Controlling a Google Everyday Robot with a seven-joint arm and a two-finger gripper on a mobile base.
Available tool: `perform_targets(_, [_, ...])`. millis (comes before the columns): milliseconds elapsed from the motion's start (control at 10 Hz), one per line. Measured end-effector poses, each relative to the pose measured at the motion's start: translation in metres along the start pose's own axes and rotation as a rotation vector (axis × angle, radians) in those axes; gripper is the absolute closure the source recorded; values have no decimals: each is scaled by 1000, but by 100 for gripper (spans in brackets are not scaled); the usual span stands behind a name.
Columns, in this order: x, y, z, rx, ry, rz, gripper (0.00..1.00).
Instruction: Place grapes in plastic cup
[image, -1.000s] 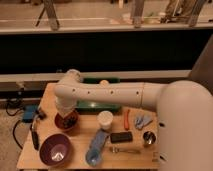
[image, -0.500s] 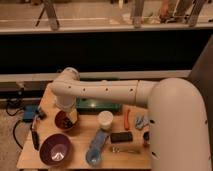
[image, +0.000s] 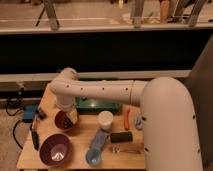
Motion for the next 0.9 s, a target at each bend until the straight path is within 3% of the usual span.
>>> perform_targets(900, [14, 11, 21, -41, -22, 38, 23])
